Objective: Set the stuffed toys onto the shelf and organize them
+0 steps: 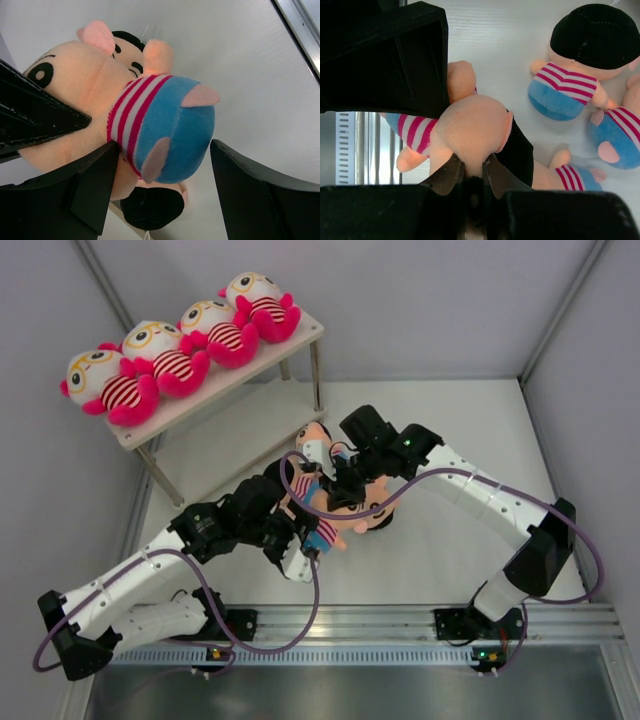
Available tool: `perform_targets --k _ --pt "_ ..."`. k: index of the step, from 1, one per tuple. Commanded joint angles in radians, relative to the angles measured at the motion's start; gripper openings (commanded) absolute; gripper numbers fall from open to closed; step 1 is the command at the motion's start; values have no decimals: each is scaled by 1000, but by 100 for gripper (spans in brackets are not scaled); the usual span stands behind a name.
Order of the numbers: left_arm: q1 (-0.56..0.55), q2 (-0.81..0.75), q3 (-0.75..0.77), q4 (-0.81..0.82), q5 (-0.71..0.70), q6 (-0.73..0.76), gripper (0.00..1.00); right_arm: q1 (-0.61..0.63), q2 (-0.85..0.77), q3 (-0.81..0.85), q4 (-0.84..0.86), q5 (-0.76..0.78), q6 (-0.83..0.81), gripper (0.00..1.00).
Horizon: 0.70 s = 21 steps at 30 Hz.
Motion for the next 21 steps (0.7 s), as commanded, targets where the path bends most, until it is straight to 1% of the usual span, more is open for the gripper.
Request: perform_targets --k 1,2,4,5,6,7,8,9,10,12,13,14,15,16,17,18,19,20,21 --pt "-2 9 37 89 36 23 79 9 -20 47 77 -99 -13 0" --pt "-2 14 34 89 35 20 79 9 -23 46 81 -102 -12 0" --pt "-2 17 28 87 29 29 75 8 -31 46 89 -112 -10 0" --pt "-2 19 25 87 32 33 65 9 -37 45 90 -121 -9 0" --pt "-2 20 22 87 38 35 57 8 -43 43 97 -122 -9 0" --pt "-2 25 20 87 58 35 47 8 -46 39 110 -124 -6 0" --pt "-2 28 19 87 66 32 8 9 -49 36 118 -125 -3 0" --pt "-2 31 20 89 67 23 0 8 -54 33 127 -127 1 0" --pt "-2 37 23 89 57 -6 0 6 -57 21 159 -122 8 0" --pt "-2 60 36 94 15 -66 0 0 -71 -6 210 -119 62 13" --pt "-1 65 36 141 -17 -165 0 -20 -81 -45 248 -115 89 24" --pt "-1 72 30 181 -105 -218 0 -33 -89 -73 343 -77 173 37" --pt "-1 72 20 225 -153 -265 0 -47 -109 -100 400 -55 219 49" --pt "1 72 -7 333 -210 -342 0 -90 -115 -128 449 -34 264 57" --pt "4 71 -21 386 -261 -371 0 -116 -123 -178 547 6 365 68" --pt "7 75 -32 435 -363 -394 0 -144 -132 -200 586 20 419 70" --pt "12 85 -39 490 -405 -439 0 -211 -135 -238 618 28 476 71" --pt "15 112 -38 570 -469 -459 0 -251 -140 -257 655 29 579 72" --pt "19 129 -33 612 -567 -476 0 -286 -153 -278 714 36 649 72"
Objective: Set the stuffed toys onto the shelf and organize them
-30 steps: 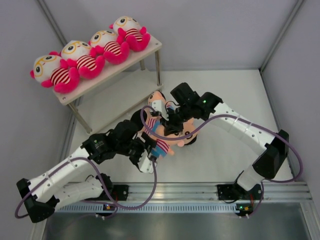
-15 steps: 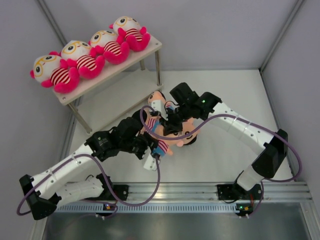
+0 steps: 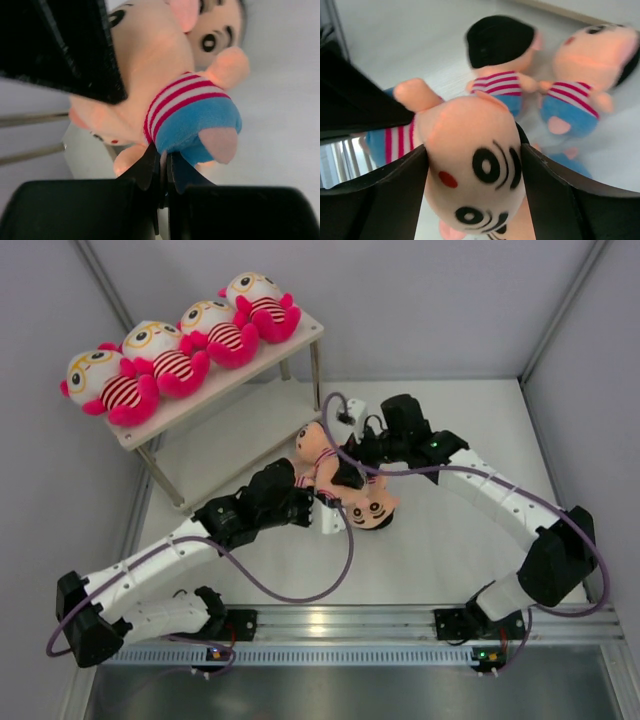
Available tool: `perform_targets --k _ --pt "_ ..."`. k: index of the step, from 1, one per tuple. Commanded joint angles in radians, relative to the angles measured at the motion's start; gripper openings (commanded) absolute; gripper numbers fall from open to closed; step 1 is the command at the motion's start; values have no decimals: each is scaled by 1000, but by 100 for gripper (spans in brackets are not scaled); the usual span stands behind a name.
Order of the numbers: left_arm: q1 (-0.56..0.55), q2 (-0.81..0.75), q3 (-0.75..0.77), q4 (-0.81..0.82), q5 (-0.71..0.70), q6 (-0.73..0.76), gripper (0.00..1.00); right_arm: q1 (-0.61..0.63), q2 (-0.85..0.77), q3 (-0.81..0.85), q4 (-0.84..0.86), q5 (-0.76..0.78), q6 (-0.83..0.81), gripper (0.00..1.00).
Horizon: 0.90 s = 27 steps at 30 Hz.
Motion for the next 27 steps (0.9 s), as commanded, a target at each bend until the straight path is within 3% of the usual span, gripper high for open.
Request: perform_targets --k 1,4,10,19,27 --pt "26 53 5 338 -309 -191 0 -174 -69 -90 319 39 339 72" --pt "67 123 25 490 -453 -249 0 -252 -120 -174 377 98 420 72" --pt "190 304 197 484 -499 -456 0 -260 -238 -282 434 164 401 72" --pt "273 573 372 504 -603 -489 0 -263 -382 -386 455 181 315 75" --pt "386 725 438 625 -503 -417 0 -265 -497 -452 543 170 309 75"
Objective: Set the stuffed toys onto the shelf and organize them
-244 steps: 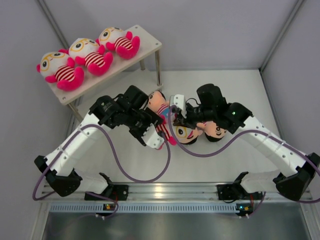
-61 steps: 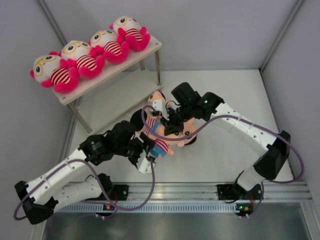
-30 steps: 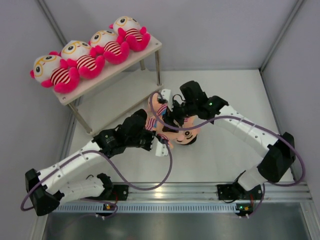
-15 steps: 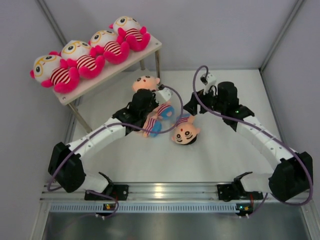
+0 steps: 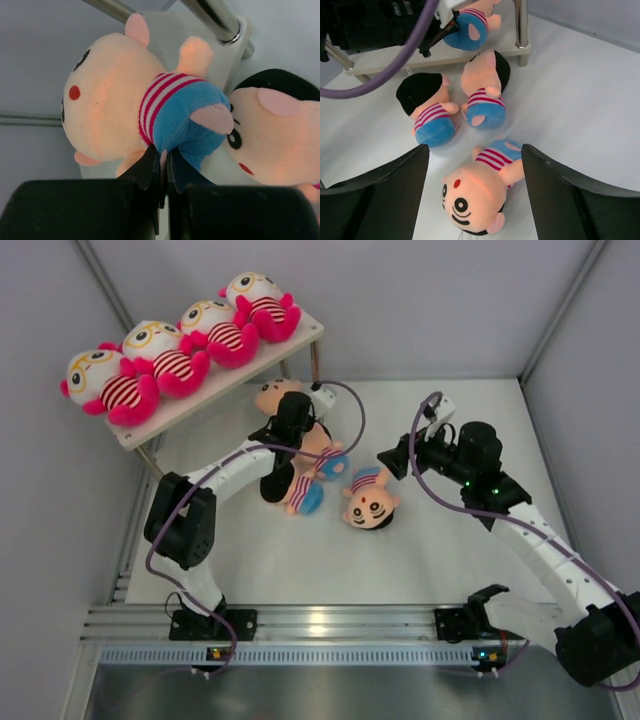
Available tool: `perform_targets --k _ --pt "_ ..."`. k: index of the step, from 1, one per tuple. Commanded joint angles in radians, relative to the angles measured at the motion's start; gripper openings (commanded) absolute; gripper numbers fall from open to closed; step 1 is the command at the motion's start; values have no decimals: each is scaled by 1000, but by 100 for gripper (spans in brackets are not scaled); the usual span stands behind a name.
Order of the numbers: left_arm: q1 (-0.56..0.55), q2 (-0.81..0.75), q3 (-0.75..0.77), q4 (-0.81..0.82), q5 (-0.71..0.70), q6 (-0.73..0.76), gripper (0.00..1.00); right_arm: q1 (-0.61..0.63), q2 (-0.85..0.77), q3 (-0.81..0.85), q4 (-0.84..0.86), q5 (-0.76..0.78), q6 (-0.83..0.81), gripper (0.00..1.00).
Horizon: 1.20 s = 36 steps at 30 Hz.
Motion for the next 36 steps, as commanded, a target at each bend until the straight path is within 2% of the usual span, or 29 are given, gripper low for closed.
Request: perform_targets --k 1,8,15,20,23,26,27,32,36 --pt "65 13 49 143 71 59 0 2 -69 -19 131 -16 -17 75" --pt "123 71 54 189 257 90 0 2 -127 -53 186 -17 -21 75" --pt "174 145 107 215 286 85 0 1 -106 -53 173 -4 -17 77" --pt "180 150 129 213 262 90 44 2 -14 0 64 145 83 80" --pt "179 89 83 210 294 99 56 2 46 -22 -63 253 210 81" --pt "170 16 44 154 308 102 75 -1 108 -48 -166 270 290 82" --pt "162 -2 40 128 321 102 96 -1 126 -63 -161 234 296 82" --pt "153 -112 -15 23 421 102 98 2 183 -175 -34 4 374 90" --pt "148 -180 -60 -21 509 131 98 10 224 -264 126 -59 434 91"
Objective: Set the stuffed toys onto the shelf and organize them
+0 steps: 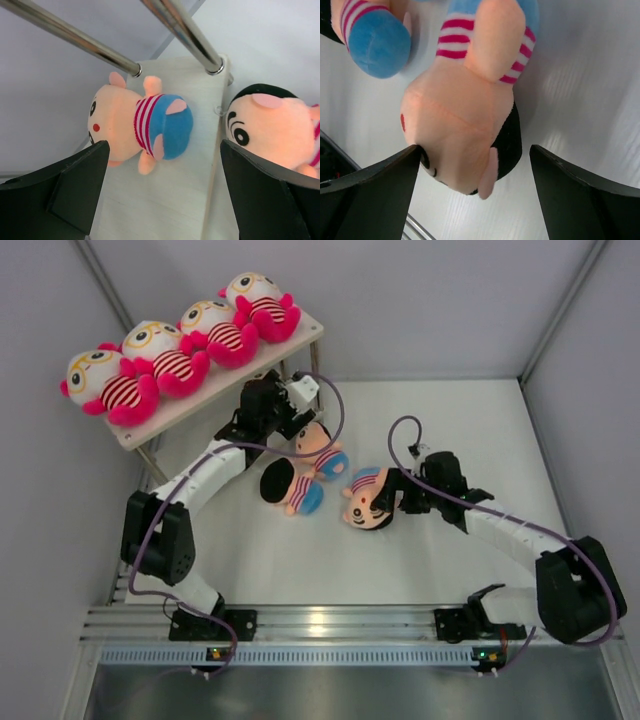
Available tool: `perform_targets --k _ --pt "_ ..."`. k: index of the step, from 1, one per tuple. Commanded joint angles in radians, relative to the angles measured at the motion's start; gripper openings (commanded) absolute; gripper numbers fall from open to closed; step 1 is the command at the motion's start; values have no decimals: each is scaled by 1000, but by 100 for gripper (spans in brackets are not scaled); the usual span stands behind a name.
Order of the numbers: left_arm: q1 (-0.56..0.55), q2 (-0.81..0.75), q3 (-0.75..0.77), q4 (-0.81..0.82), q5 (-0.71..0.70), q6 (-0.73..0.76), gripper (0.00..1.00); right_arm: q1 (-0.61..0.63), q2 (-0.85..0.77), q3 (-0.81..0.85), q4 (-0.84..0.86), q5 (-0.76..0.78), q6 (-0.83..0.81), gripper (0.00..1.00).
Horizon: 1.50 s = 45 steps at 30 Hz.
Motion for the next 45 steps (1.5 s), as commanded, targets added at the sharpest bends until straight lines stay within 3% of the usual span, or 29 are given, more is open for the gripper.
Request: perform_targets --k 1,4,6,7,8,10,11,12,15,16,17,20,24,28,32,45 --pt "-3 -87 -30 -58 117 36 98 17 38 -41 188 -104 83 91" --pt "-6 -124 -35 -101 158 65 98 57 113 -24 213 -117 81 91" --pt "-6 -153 -50 -163 232 121 98 68 161 -32 254 -139 95 79" --pt "-8 -188 -59 -192 267 144 98 66 170 -33 255 -146 103 64" --pt "-8 -210 -67 -227 308 178 97 62 174 -30 249 -158 94 36" --pt "-13 -288 -108 -337 445 296 96 45 158 -9 186 -205 30 19" --pt "-16 -317 -125 -368 494 347 96 40 127 5 149 -224 -7 4" --pt "-20 -372 -168 -414 557 434 96 39 110 46 52 -286 -99 1" --pt "-37 -443 -223 -420 606 557 93 43 70 144 -114 -428 -257 0" --pt "-45 -483 -254 -420 626 653 92 59 64 164 -185 -436 -312 0" --pt "-54 -503 -269 -422 632 654 91 71 69 180 -210 -437 -324 0" --pt "-120 -599 -370 -427 658 1007 93 117 92 235 -297 -413 -388 0" --pt "-195 -684 -470 -436 683 1251 95 198 85 287 -357 -437 -446 0" --pt "-261 -679 -472 -590 657 1506 95 302 76 339 -429 -446 -541 0" --pt "-281 -676 -504 -710 603 1782 97 324 67 384 -479 -463 -569 0" --pt "-287 -618 -533 -747 565 2048 97 338 116 490 -552 -479 -626 0"
